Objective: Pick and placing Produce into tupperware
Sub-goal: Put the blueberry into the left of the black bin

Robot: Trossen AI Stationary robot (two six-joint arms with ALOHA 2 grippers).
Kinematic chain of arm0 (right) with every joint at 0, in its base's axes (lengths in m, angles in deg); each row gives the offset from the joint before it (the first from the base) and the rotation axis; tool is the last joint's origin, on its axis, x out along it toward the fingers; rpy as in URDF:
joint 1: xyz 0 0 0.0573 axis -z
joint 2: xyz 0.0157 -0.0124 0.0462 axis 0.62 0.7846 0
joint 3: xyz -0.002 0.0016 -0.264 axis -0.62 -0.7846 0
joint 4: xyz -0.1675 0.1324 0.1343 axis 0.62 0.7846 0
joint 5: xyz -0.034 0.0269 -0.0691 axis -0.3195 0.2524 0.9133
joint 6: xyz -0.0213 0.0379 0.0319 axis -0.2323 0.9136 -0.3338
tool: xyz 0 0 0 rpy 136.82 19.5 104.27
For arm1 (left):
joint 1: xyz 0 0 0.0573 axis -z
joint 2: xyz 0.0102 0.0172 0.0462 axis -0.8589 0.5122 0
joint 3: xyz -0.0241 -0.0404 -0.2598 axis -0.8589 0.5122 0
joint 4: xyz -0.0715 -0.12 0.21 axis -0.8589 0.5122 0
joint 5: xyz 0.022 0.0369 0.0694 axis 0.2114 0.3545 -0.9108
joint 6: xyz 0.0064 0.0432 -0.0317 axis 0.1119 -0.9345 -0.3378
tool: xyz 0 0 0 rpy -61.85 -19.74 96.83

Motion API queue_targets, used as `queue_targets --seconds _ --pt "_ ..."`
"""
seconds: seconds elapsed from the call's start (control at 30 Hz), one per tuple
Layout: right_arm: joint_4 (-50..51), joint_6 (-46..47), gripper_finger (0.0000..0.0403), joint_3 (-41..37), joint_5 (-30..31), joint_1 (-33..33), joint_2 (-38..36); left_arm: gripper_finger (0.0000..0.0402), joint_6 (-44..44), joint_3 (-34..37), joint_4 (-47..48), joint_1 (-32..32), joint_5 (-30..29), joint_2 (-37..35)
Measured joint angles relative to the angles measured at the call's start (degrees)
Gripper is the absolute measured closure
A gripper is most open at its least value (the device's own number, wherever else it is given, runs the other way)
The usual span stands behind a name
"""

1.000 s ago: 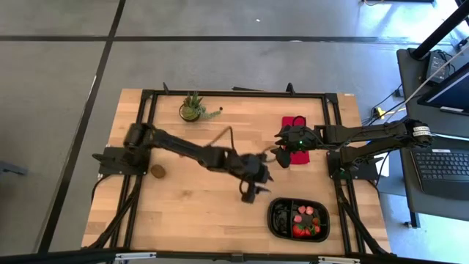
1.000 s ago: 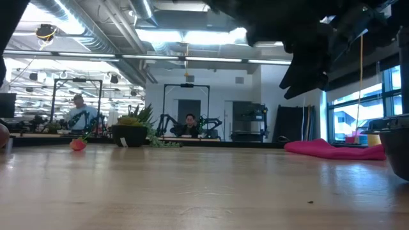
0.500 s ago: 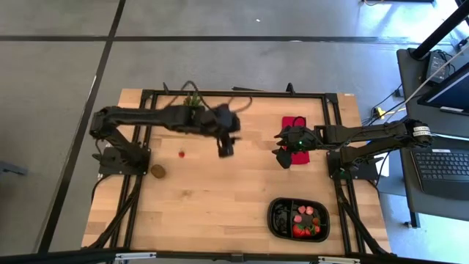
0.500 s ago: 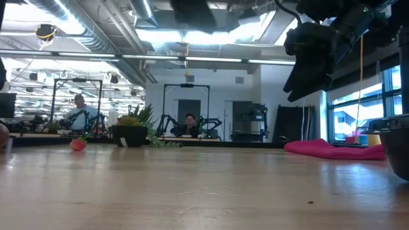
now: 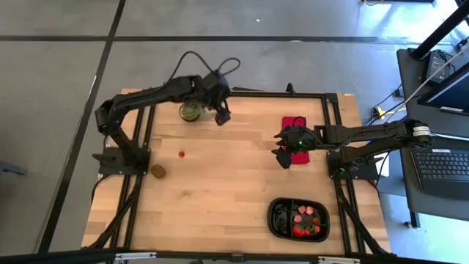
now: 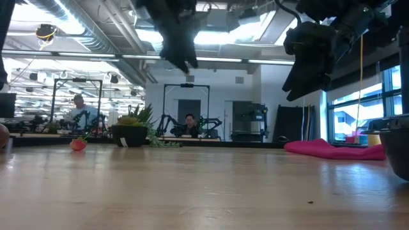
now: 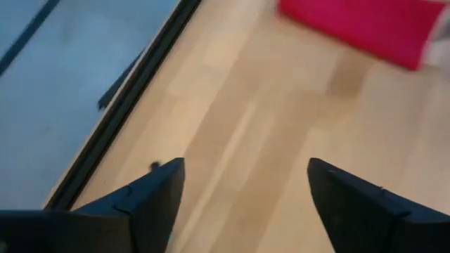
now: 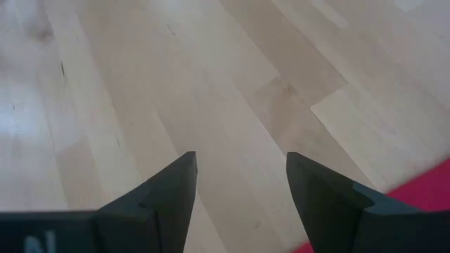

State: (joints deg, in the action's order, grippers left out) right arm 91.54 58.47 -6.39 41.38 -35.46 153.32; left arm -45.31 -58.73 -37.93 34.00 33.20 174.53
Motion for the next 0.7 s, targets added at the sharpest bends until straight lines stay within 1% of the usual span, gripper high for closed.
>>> queue_targets --seconds 0.13,0.27,0.43,0.57,0.7 --pt "-0.1 -0.1 0.0181 0.0 0.0 0.0 0.0 0.0082 1.3 0.0 0.5 -4.3 0.1 2.4" --pt "-0.1 -0.1 0.0181 0.0 0.0 0.0 0.0 0.007 2.4 0.0 1.4 -6.3 -0.1 3.1" --pt "-0.3 -1.0 0.0181 0.0 0.2 0.0 0.0 0.0072 0.7 0.0 0.8 -6.7 -0.1 3.1" --pt "-1.8 -3.3 0.0181 0.0 0.2 0.0 0.0 0.0078 2.5 0.0 0.7 -7.6 0.1 3.6" --pt "-4.3 -4.8 0.0181 0.0 0.2 0.0 0.0 0.0079 3.9 0.0 0.1 -10.0 0.3 4.6"
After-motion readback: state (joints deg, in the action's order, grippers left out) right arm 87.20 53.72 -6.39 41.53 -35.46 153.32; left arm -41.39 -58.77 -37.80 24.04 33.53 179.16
